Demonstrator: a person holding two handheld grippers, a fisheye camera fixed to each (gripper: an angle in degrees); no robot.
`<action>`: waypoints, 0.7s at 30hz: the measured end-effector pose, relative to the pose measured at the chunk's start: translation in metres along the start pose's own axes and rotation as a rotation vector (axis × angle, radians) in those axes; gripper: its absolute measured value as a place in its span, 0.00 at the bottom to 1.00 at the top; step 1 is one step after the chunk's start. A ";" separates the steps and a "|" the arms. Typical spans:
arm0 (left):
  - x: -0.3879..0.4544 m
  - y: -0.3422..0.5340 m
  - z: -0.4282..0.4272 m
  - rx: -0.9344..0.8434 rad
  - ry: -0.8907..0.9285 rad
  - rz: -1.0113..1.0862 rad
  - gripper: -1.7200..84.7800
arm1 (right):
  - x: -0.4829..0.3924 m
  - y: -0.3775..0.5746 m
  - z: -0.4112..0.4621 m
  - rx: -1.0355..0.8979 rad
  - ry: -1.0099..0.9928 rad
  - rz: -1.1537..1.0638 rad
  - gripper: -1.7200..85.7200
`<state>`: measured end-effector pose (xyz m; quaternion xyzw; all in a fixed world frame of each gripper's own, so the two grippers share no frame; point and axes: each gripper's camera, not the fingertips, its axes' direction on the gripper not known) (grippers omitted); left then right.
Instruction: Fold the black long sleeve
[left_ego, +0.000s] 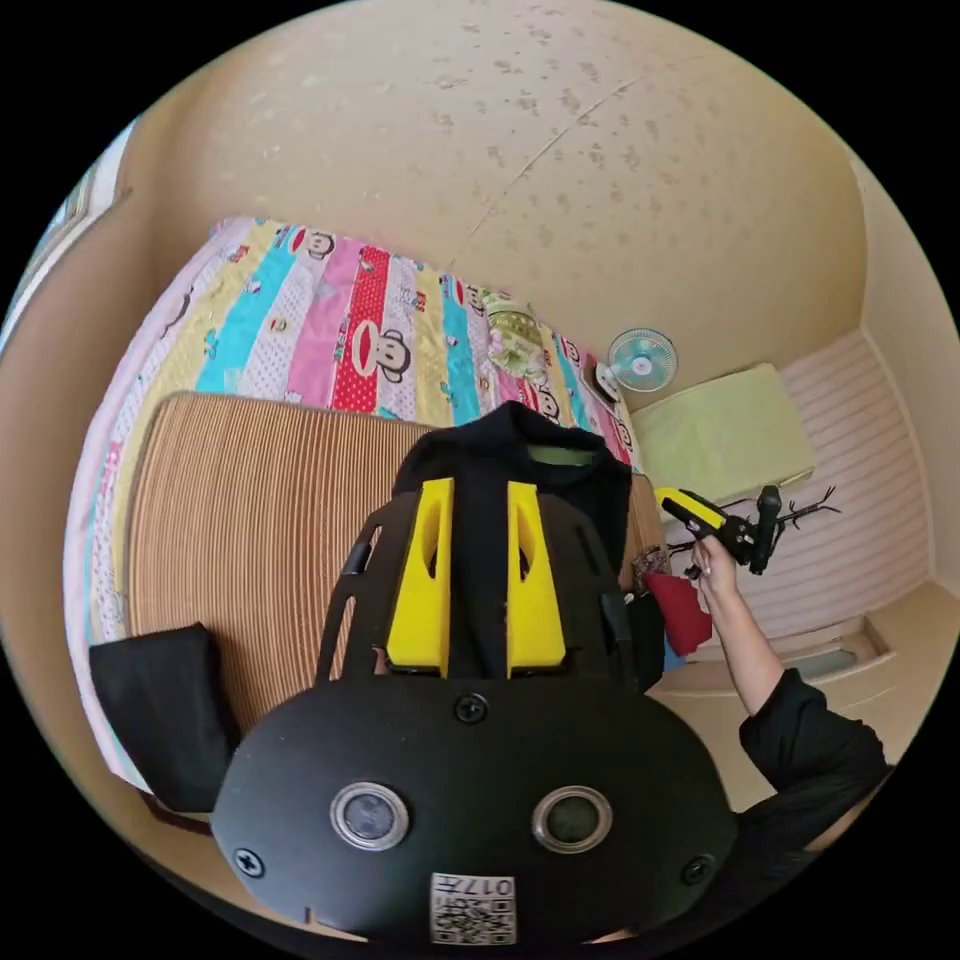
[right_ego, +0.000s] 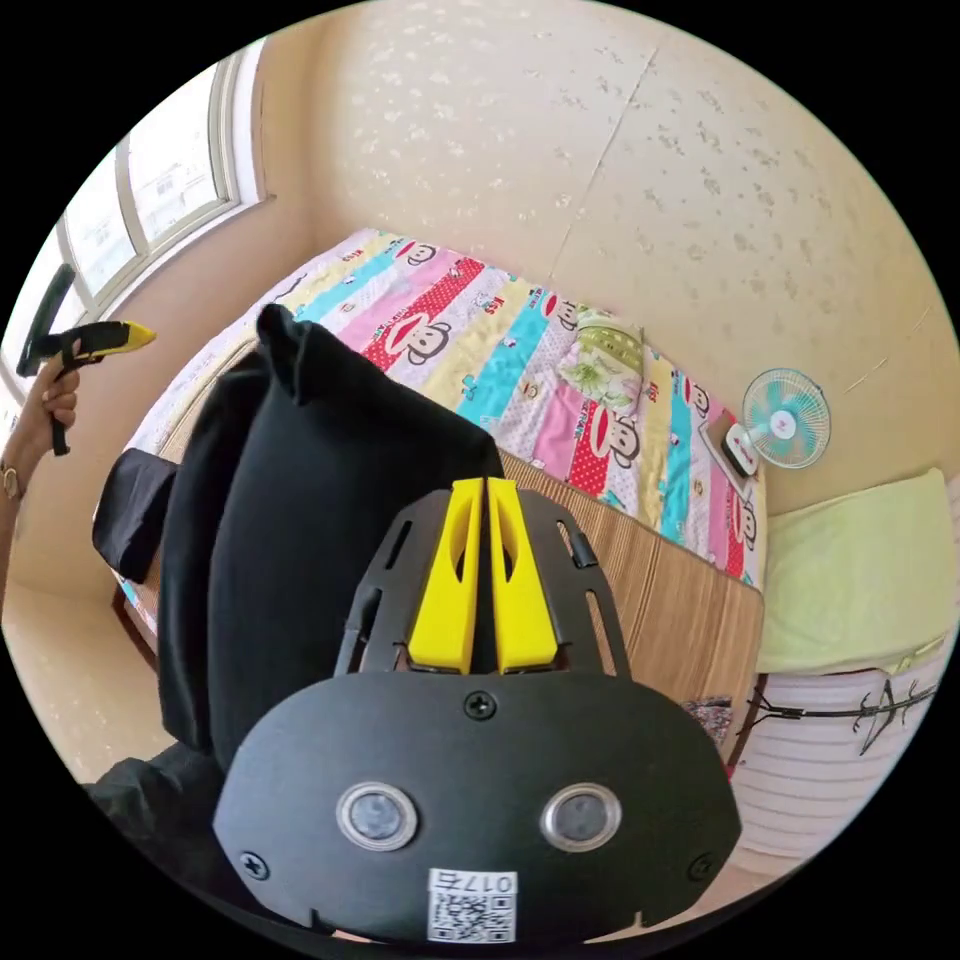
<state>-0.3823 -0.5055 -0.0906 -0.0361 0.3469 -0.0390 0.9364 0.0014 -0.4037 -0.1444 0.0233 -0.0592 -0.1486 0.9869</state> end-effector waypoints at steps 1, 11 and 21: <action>-0.019 0.034 0.043 -0.053 -0.024 -0.032 0.13 | -0.013 0.030 0.040 -0.051 -0.034 0.000 0.03; -0.073 0.274 0.221 -0.306 -0.199 -0.016 0.08 | -0.052 0.241 0.201 -0.422 -0.161 0.184 0.04; -0.149 0.285 -0.026 0.288 -0.561 -0.372 0.09 | -0.018 0.253 0.161 -0.277 -0.063 0.252 0.05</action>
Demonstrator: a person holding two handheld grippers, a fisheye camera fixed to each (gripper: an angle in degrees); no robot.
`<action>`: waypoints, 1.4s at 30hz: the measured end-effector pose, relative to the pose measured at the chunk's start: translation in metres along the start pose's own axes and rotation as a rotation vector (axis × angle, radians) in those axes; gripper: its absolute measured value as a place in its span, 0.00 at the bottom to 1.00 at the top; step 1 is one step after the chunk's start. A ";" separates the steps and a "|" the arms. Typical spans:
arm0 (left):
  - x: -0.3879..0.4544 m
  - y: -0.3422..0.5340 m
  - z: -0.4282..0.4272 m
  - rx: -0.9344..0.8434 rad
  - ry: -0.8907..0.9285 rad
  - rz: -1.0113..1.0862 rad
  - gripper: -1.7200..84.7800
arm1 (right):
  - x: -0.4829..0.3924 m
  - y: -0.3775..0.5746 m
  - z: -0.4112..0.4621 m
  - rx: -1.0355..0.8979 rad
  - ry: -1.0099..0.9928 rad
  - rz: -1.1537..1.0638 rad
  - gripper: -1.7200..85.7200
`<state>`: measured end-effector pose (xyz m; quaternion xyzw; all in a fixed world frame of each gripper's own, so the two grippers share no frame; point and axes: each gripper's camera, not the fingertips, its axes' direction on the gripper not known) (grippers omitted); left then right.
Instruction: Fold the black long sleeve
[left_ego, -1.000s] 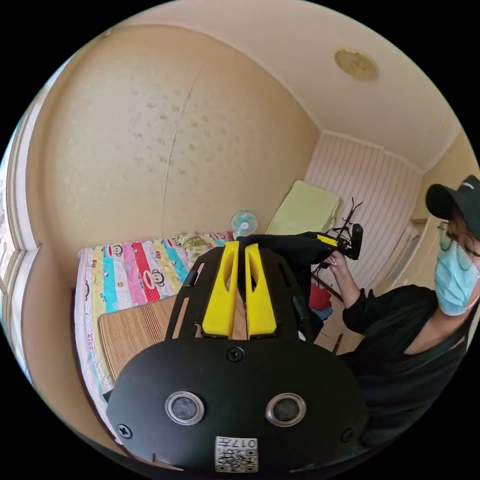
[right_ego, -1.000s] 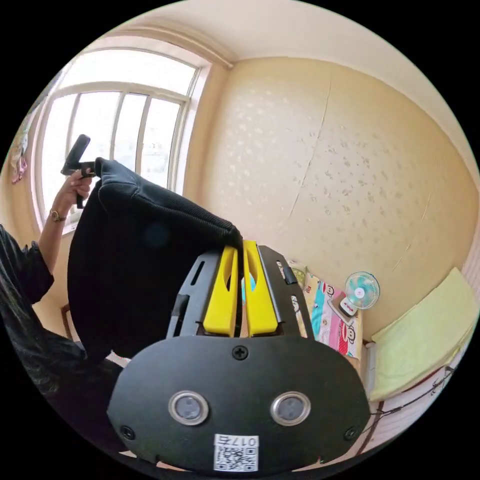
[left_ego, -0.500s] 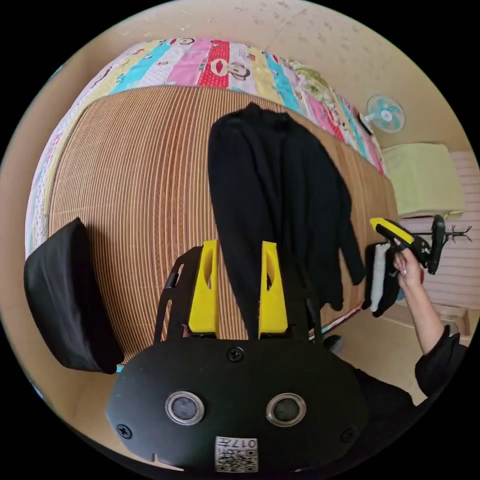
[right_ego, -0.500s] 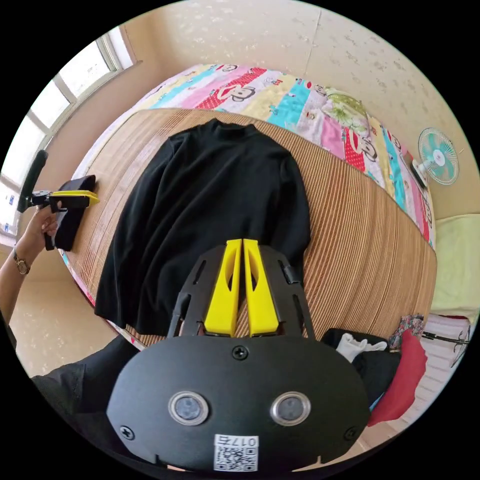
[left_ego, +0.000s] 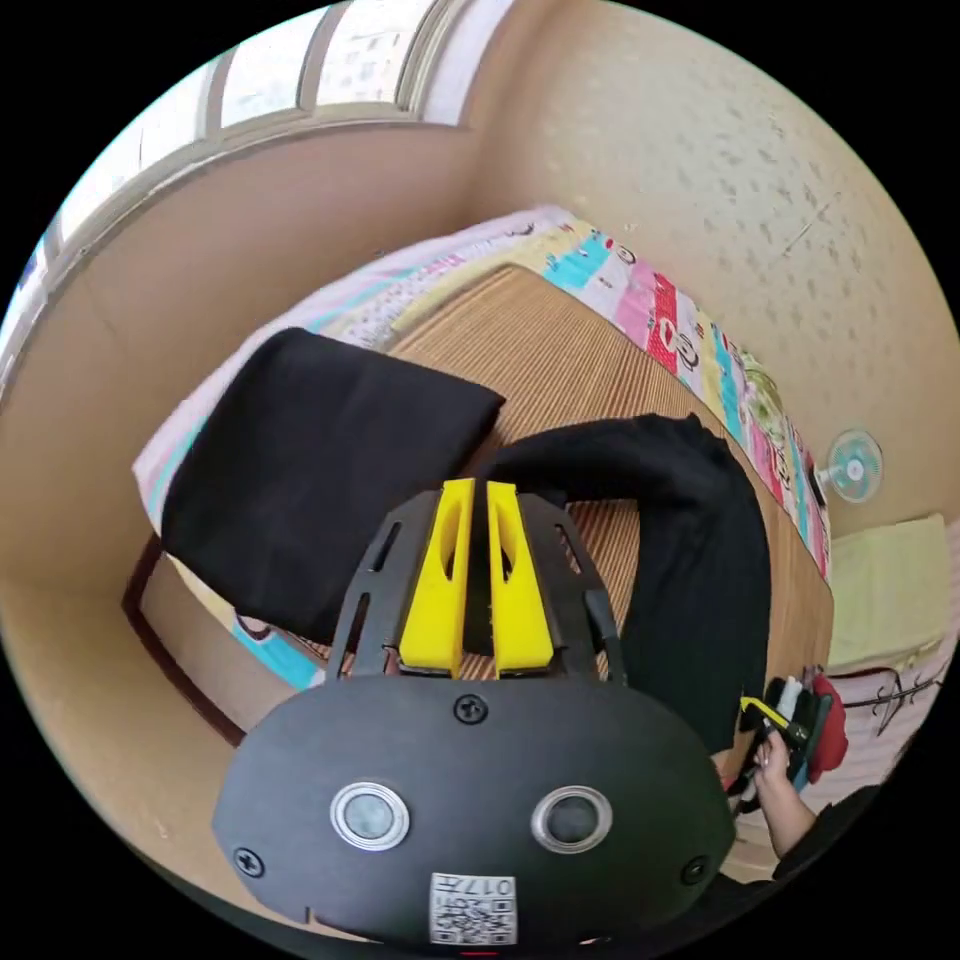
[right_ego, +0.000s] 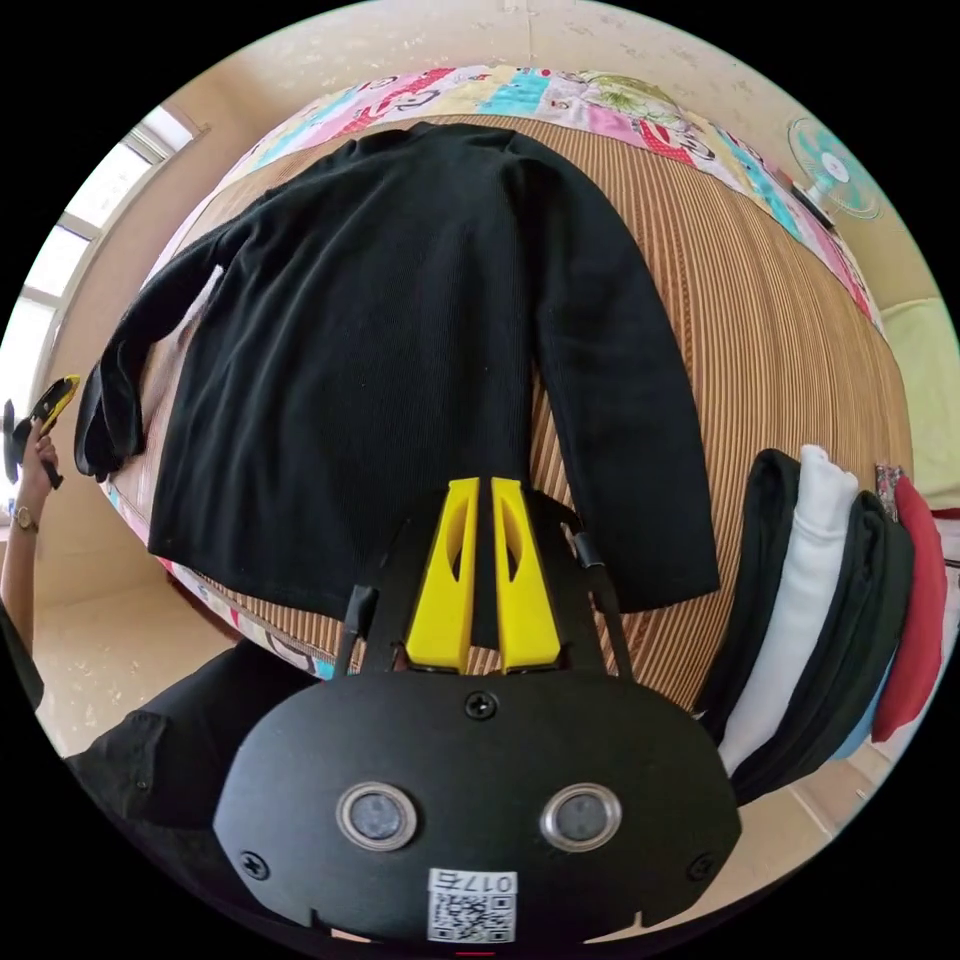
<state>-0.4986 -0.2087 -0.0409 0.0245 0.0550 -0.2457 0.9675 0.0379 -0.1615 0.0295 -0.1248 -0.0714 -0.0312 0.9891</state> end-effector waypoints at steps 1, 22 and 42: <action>0.006 0.002 -0.005 -0.006 0.018 0.044 0.11 | 0.001 0.001 -0.002 0.016 -0.015 -0.001 0.05; 0.058 0.260 0.020 -0.475 0.134 0.281 0.08 | 0.196 0.240 0.084 0.483 -1.128 1.480 0.11; -0.074 0.238 -0.044 -0.231 0.373 0.046 0.12 | -0.154 -0.082 -0.032 0.512 -0.613 -0.167 0.05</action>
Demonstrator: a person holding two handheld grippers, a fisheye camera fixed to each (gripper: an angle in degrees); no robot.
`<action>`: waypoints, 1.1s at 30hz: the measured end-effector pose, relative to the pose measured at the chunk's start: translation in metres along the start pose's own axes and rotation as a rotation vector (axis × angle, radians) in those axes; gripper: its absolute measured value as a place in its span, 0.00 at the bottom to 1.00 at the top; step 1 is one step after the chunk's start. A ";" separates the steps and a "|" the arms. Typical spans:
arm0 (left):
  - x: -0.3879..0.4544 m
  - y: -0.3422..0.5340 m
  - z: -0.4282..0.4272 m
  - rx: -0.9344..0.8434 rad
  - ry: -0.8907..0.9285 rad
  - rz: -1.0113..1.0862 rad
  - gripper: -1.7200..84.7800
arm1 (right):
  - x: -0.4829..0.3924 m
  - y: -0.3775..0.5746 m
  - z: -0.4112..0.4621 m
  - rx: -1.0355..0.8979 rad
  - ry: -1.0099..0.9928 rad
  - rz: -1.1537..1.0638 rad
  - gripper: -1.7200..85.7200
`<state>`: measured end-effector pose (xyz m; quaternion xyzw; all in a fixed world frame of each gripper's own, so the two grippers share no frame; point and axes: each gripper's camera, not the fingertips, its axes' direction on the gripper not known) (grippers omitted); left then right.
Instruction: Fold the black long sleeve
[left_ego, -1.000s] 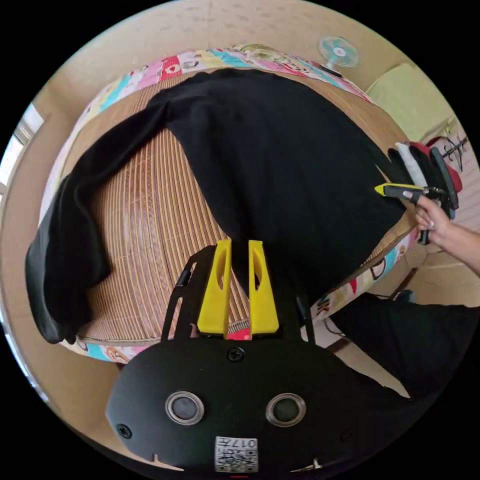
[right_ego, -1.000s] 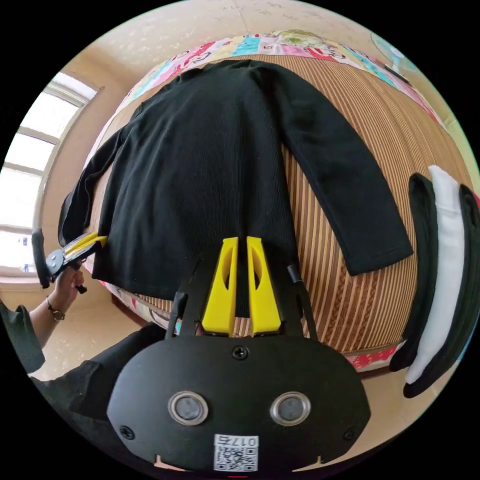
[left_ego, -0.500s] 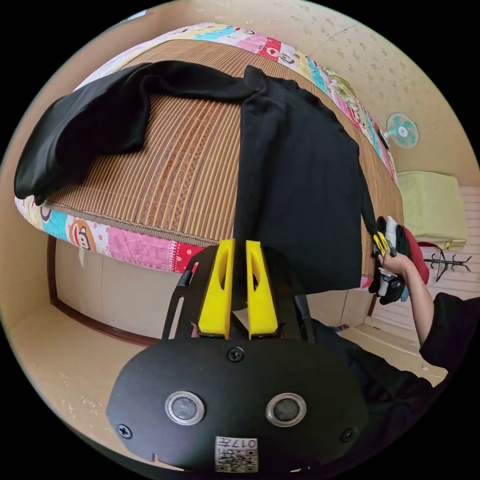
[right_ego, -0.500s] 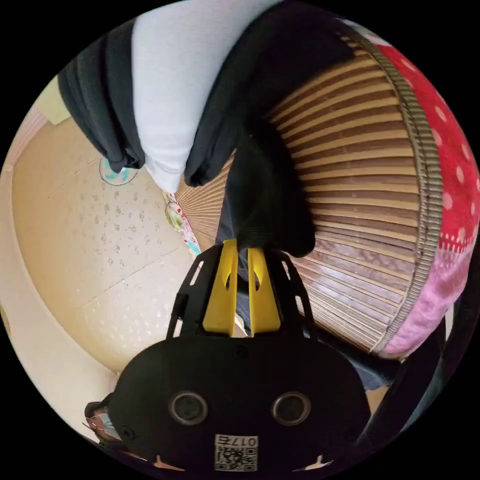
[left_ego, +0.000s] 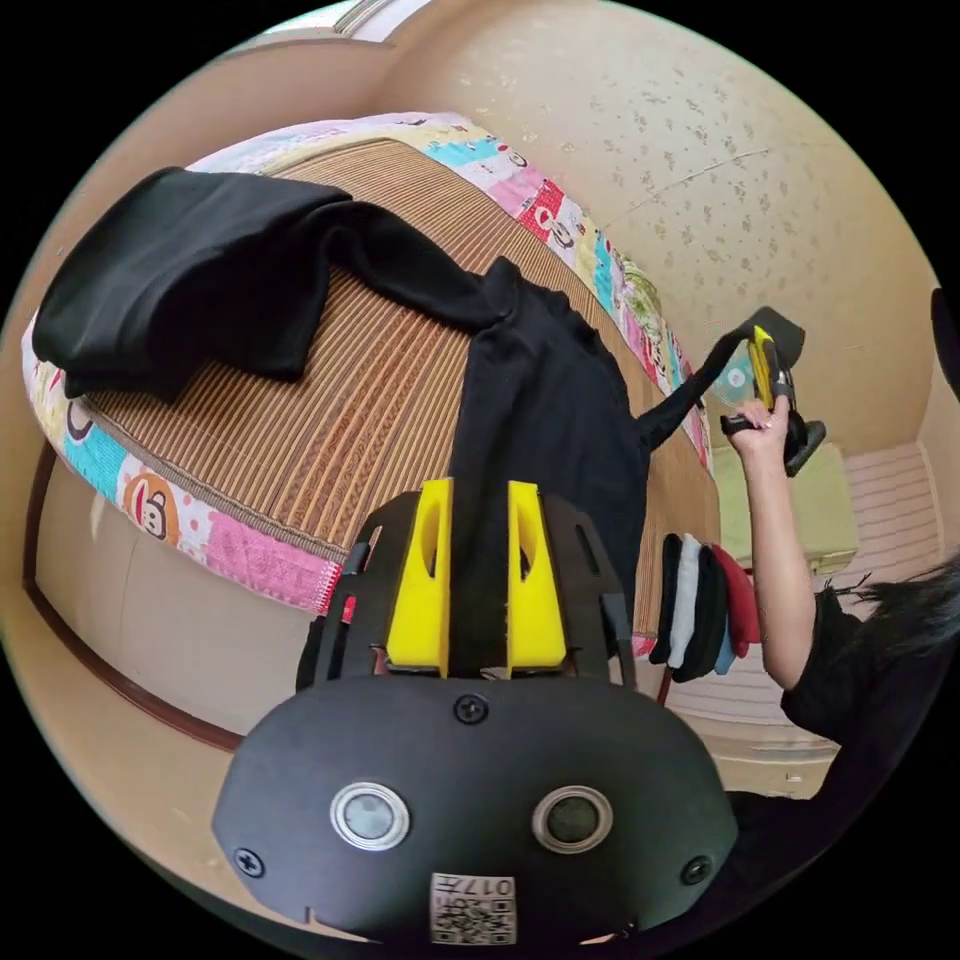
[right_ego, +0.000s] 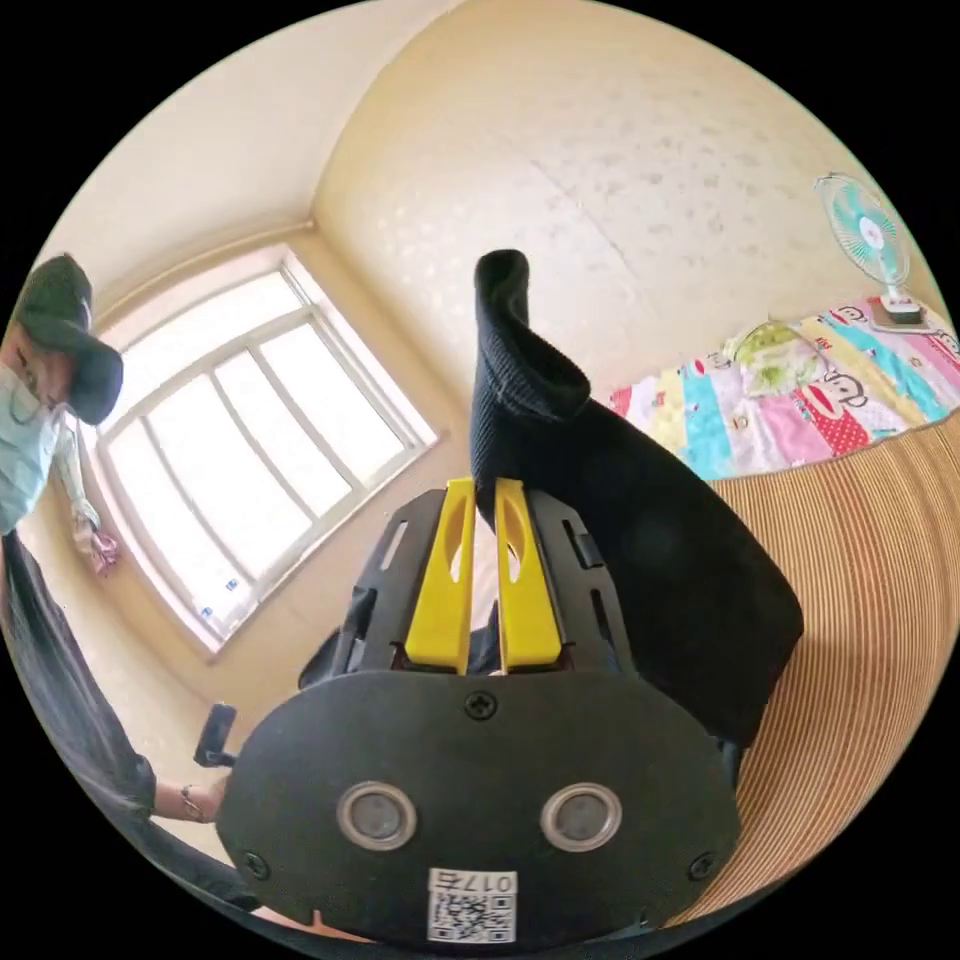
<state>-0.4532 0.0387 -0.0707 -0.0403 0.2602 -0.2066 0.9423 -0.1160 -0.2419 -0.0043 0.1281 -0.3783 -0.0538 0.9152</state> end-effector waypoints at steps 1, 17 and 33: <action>-0.013 -0.006 -0.009 0.033 -0.016 -0.027 0.13 | 0.005 0.027 0.063 -0.250 0.060 0.058 0.05; -0.205 0.036 0.056 0.466 0.482 -1.318 0.12 | -0.010 0.190 0.065 -0.343 0.091 0.378 0.04; 0.070 -0.083 -0.111 0.771 0.173 0.090 0.06 | 0.009 0.215 0.023 -0.381 0.070 0.351 0.04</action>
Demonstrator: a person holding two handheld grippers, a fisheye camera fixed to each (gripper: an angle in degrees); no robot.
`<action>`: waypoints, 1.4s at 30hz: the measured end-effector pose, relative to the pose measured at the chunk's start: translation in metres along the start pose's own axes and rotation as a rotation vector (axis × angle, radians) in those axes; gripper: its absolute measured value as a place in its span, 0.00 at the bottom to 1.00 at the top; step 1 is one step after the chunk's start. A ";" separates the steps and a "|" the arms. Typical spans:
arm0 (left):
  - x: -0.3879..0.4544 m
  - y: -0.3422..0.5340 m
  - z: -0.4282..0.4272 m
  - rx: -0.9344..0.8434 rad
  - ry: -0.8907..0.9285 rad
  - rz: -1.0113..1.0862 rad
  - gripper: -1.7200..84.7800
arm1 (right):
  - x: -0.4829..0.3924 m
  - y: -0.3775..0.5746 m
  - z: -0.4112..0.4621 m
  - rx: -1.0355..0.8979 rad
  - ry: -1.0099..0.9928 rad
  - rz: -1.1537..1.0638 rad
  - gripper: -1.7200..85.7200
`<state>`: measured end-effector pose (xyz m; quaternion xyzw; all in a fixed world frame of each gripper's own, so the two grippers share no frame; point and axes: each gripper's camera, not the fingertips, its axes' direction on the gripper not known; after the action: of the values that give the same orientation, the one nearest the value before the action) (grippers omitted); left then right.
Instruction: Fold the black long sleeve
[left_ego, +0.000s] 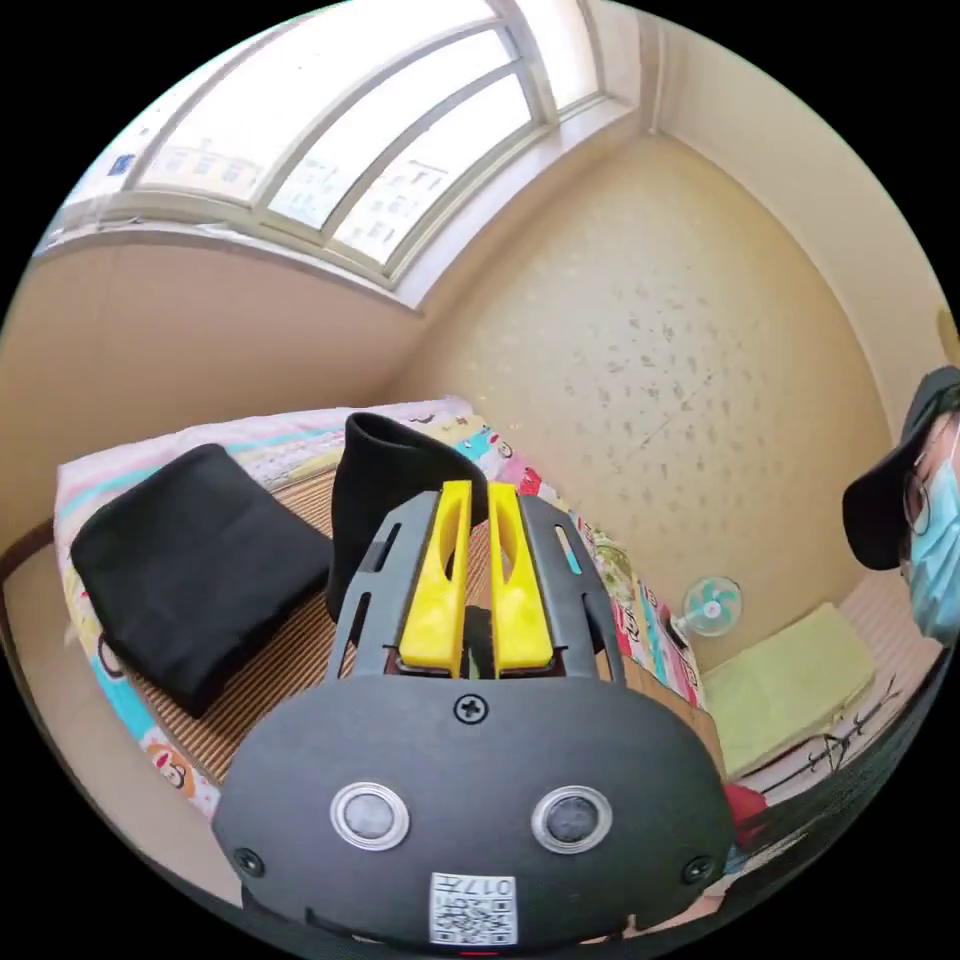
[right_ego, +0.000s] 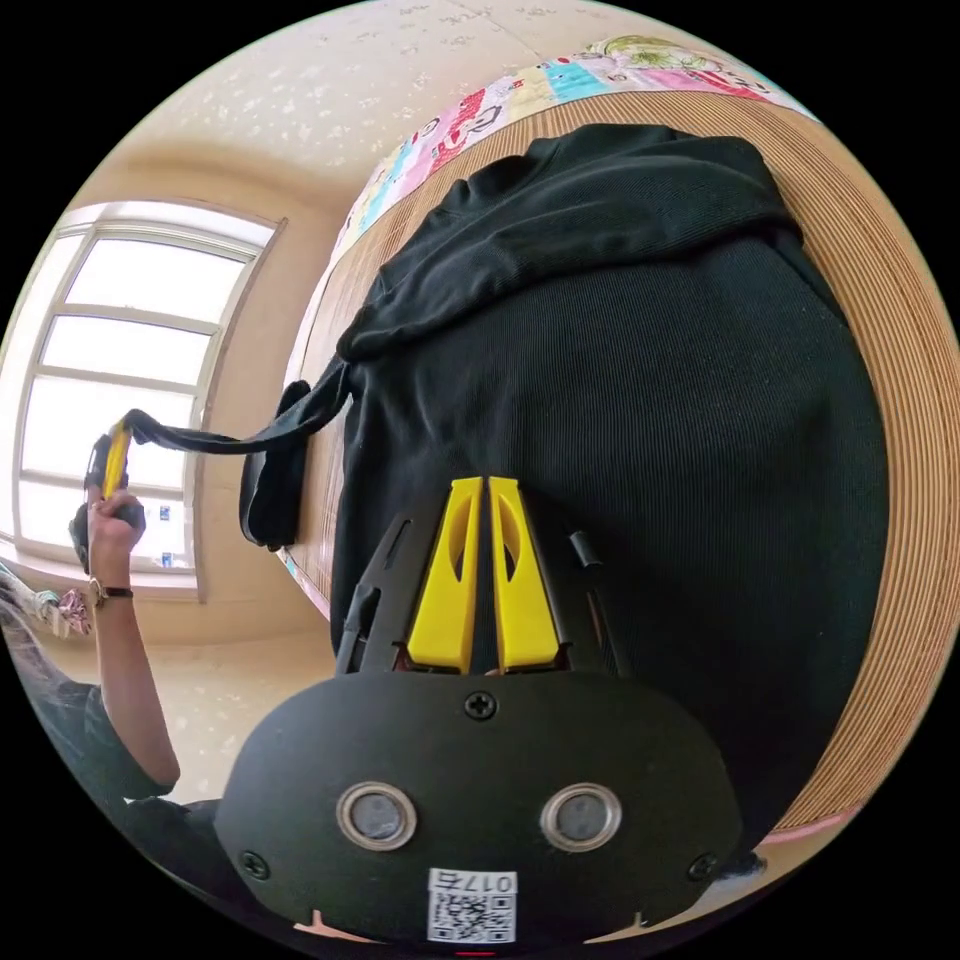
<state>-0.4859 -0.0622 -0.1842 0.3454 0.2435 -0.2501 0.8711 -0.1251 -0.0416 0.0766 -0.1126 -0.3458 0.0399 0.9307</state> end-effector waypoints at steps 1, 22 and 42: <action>0.035 0.001 0.031 -0.038 0.145 0.079 0.06 | 0.004 0.004 -0.008 0.006 0.005 0.000 0.04; 0.080 0.276 0.113 -0.961 -0.225 0.289 0.17 | 0.135 0.096 -0.172 -0.064 0.240 0.017 0.11; -0.047 0.318 0.142 -1.504 0.154 0.029 0.16 | 0.249 0.168 -0.188 -0.275 -0.067 0.309 0.13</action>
<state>-0.2930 0.0499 0.0879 -0.3226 0.4040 0.0197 0.8558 0.1866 0.1256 0.0561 -0.2891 -0.3575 0.1383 0.8772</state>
